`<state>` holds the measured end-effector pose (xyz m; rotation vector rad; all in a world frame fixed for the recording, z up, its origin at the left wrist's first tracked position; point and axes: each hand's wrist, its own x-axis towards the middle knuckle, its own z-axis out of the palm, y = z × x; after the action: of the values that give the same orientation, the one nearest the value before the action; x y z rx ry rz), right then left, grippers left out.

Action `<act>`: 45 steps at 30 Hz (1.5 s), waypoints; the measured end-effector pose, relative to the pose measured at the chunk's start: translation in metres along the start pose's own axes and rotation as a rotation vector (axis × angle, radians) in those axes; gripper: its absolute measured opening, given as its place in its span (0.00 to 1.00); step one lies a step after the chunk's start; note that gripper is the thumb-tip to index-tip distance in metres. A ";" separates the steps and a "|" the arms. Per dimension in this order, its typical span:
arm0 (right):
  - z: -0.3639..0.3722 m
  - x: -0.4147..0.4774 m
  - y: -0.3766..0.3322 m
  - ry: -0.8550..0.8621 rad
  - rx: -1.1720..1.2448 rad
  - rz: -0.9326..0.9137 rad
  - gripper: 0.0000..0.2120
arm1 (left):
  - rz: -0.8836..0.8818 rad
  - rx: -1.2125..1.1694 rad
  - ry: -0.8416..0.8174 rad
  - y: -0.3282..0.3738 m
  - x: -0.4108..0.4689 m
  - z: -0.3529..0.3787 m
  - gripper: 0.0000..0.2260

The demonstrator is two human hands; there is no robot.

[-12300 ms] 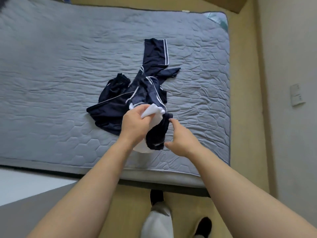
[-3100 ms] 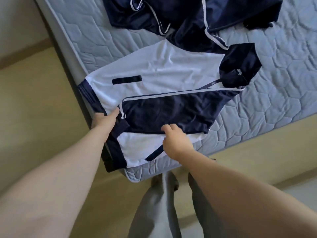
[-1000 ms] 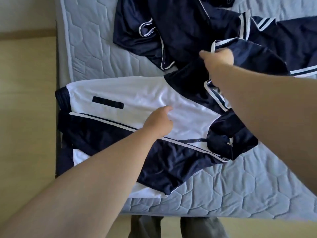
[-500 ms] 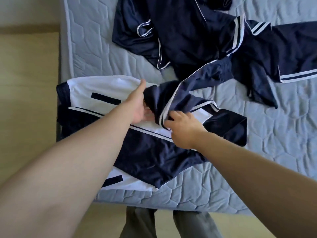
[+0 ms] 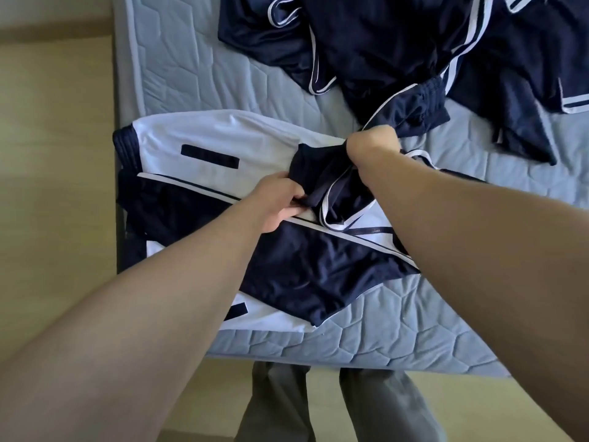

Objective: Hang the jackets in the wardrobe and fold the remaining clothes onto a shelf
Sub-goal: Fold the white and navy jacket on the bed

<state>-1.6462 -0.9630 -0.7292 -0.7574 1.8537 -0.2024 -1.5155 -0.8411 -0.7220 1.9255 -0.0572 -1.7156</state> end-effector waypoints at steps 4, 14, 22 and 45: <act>0.007 -0.046 0.014 0.129 -0.016 -0.389 0.04 | -0.080 -0.114 0.001 -0.001 -0.011 -0.021 0.14; 0.058 -0.158 0.139 -0.666 -1.315 -1.082 0.39 | -0.252 -0.264 0.124 -0.077 -0.045 -0.176 0.24; 0.061 -0.135 0.144 -0.409 -1.014 -0.758 0.30 | -0.385 -0.481 0.099 -0.130 -0.082 -0.200 0.14; 0.136 -0.090 0.063 -0.114 -0.961 -0.826 0.31 | -0.042 0.443 0.508 -0.171 -0.056 -0.290 0.12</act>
<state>-1.5302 -0.8326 -0.7450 -2.1288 1.3640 0.2432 -1.3117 -0.5678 -0.7354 2.6537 -0.2230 -1.2589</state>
